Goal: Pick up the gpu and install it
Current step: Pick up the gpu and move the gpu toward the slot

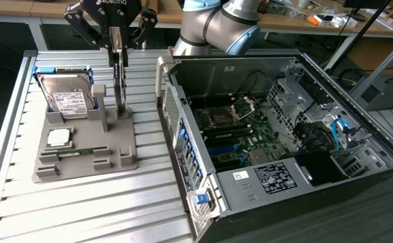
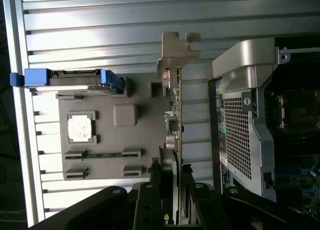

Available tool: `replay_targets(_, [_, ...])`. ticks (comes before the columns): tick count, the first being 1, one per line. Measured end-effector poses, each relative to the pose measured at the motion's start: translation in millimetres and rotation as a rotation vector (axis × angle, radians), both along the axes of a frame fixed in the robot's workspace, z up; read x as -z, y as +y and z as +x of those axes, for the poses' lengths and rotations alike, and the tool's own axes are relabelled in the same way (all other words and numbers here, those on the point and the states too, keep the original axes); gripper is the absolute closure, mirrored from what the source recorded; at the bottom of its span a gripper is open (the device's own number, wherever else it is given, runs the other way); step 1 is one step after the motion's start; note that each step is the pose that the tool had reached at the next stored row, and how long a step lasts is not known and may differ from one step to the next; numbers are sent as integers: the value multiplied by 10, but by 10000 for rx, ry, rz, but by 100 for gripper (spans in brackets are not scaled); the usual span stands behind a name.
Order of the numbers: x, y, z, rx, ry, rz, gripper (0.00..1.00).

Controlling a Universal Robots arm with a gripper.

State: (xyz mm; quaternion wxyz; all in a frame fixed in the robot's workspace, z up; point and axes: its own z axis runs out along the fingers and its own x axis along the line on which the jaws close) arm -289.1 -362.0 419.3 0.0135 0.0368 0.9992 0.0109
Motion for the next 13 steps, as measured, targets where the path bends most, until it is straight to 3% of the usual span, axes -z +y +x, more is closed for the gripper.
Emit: replay_targets(13, [-186, 0, 0, 0, 0, 0, 73])
